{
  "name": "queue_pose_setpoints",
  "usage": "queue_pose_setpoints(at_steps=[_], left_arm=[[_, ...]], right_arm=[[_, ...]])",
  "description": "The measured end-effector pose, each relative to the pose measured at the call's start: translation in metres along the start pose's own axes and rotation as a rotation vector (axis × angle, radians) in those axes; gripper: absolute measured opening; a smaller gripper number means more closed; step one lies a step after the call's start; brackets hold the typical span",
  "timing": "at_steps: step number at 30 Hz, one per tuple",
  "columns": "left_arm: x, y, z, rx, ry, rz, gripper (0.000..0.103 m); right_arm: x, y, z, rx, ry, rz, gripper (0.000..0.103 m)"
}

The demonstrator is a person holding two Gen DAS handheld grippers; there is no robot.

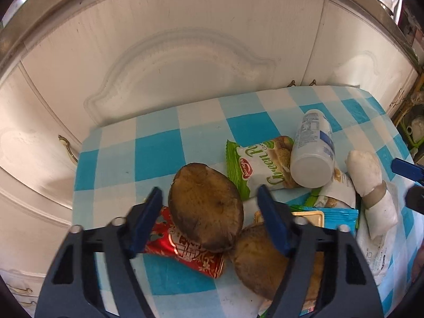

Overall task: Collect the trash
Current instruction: 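Grasp the brown mushroom piece with the left tool while the right tool grasps the cloth bundle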

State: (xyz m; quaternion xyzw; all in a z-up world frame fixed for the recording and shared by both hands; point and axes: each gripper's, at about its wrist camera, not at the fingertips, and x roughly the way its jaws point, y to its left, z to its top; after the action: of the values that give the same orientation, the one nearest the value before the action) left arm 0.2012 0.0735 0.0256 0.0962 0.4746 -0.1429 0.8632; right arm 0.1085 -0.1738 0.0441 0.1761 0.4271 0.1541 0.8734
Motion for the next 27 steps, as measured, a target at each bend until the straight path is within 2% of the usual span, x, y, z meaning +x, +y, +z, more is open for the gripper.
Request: queue_pose_setpoints(at_steps=[3, 10, 12, 13, 14, 17, 20, 27], left_arm=[[0.003, 0.000, -0.002, -0.017, -0.004, 0.015, 0.057], [0.000, -0.003, -0.008, -0.015, -0.024, -0.007, 0.057], [-0.002, -0.007, -0.010, -0.001, -0.023, -0.015, 0.057], [-0.003, -0.010, -0.012, 0.005, -0.022, -0.019, 0.057], [-0.005, -0.011, -0.014, 0.010, -0.022, -0.026, 0.057], [-0.010, -0.019, -0.020, 0.032, -0.024, -0.044, 0.056], [-0.016, -0.026, -0.028, 0.038, -0.027, -0.058, 0.057], [-0.032, -0.051, -0.054, 0.060, -0.031, -0.106, 0.057]], right_arm=[[0.012, -0.002, 0.006, -0.017, 0.016, -0.011, 0.090], [0.033, 0.000, 0.012, -0.079, 0.025, -0.031, 0.090], [0.040, 0.001, 0.012, -0.094, 0.037, -0.025, 0.075], [0.044, 0.002, 0.011, -0.098, 0.048, -0.026, 0.064], [0.048, 0.002, 0.009, -0.102, 0.062, -0.026, 0.060], [0.048, 0.007, 0.005, -0.146, 0.059, -0.045, 0.056], [0.045, 0.013, -0.005, -0.177, 0.074, -0.025, 0.052], [0.030, 0.029, -0.038, -0.245, 0.078, -0.028, 0.050]])
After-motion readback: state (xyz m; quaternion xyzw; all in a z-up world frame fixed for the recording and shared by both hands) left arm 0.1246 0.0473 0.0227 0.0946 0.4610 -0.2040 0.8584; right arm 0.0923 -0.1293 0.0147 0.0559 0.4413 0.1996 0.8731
